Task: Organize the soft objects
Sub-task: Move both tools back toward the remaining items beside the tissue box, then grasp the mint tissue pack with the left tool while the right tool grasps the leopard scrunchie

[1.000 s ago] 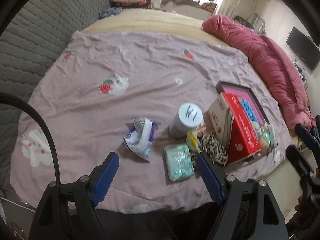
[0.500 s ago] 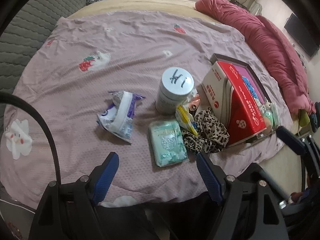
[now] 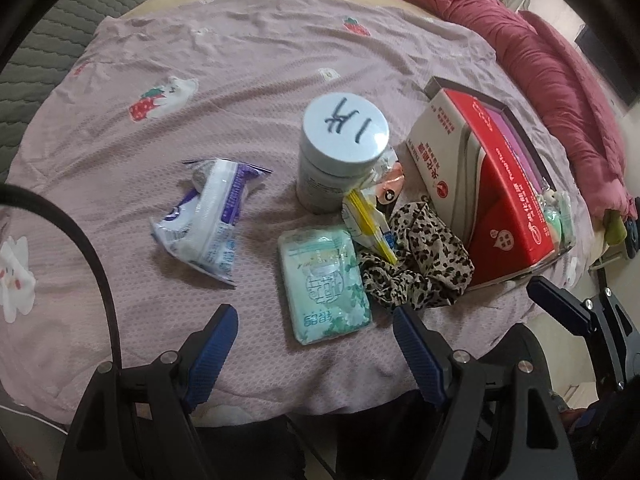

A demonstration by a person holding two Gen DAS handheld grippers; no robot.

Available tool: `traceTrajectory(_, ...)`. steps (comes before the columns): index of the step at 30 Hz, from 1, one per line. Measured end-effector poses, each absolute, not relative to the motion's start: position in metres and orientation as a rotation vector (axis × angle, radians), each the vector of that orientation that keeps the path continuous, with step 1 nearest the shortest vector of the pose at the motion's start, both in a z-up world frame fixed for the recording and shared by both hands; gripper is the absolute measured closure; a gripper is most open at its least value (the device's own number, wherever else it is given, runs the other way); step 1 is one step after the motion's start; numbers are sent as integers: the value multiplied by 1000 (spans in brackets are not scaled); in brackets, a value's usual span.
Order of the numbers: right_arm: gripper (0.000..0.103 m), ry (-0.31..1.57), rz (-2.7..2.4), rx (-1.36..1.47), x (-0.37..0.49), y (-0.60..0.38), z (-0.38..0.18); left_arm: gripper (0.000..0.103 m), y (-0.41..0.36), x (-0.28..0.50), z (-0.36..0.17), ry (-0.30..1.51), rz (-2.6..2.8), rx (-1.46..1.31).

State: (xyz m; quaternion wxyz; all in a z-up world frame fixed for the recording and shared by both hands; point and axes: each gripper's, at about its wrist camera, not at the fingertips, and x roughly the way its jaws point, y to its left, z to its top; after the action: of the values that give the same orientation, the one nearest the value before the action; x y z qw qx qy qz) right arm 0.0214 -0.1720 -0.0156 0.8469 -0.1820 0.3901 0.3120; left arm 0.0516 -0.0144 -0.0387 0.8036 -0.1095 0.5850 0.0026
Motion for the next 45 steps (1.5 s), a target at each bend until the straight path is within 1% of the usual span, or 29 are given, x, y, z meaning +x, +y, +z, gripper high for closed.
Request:
traceTrajectory(4,28,828,657,-421,26,-165,-24,23,-19,60,-49,1275,1,-233)
traceTrajectory(19,28,861,633,-425,43,-170,-38,23,-30,96,-93,1364,2,-254)
traceTrajectory(25,28,868,643,-469,48,-159,-49,24,-15,100,-103,1370,38,-311)
traceTrajectory(31,28,860,650,-543,61,-139,-63,34,2,99,-110,1352,31,-379)
traceTrajectory(40,27,807,667,-681,78,-109,-86,35,18,93,-110,1354,21,-417)
traceTrajectory(41,31,807,674,-689,80,-106,-88,35,19,93,-111,1354,20,-421)
traceTrajectory(42,38,802,688,-686,81,-105,-88,35,21,92,-111,1352,19,-421)
traceTrajectory(43,52,800,696,-682,80,-104,-89,35,24,90,-113,1354,19,-421)
traceTrajectory(44,60,802,699,-684,81,-103,-90,35,24,90,-113,1356,18,-422)
traceTrajectory(45,64,805,691,-694,81,-102,-90,36,25,90,-113,1356,14,-420)
